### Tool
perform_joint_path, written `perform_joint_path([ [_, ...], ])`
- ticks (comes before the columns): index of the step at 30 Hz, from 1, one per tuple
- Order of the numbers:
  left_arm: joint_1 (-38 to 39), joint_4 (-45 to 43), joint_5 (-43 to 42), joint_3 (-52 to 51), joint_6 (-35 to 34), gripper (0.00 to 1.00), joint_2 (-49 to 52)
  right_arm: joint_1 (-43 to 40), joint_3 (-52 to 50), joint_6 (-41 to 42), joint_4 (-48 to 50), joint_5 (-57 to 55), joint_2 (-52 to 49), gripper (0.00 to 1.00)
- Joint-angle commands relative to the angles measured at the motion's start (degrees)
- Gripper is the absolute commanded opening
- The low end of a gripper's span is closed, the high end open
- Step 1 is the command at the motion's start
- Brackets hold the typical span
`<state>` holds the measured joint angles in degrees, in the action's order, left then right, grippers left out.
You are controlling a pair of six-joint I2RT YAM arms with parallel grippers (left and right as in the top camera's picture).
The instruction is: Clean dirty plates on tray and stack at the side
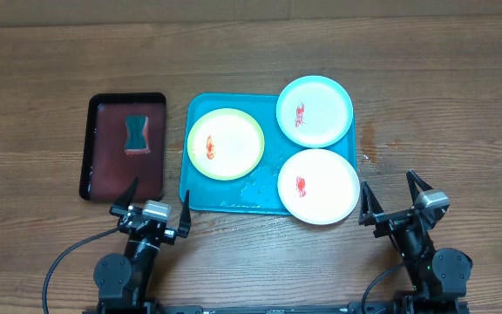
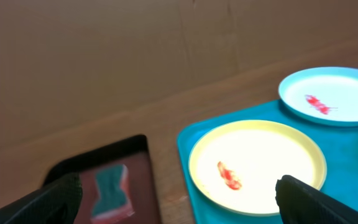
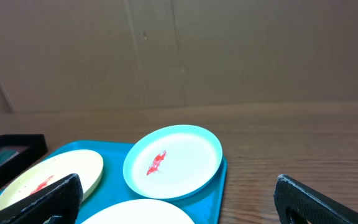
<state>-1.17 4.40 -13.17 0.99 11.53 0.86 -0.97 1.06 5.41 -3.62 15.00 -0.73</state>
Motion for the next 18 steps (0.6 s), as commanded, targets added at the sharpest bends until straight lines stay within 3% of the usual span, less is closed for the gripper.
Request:
perform_joint_path([
  [1,-0.3,3.3,-1.7,4.3,-8.0,1.0,-0.5,0.2,0.2,4.2,0.3,0.7,0.6,1.0],
  [9,-0.3,16.5,-1.7,19.4,-12.9,1.0,4.9,0.2,4.6,5.3,0.2,3.6,0.2,1.0],
  [18,-0.3,30.7,-3.5,40.7,-13.4,1.0,27.7,0.2,18.1,5.2,-7.2,4.6,-8.3,1.0],
])
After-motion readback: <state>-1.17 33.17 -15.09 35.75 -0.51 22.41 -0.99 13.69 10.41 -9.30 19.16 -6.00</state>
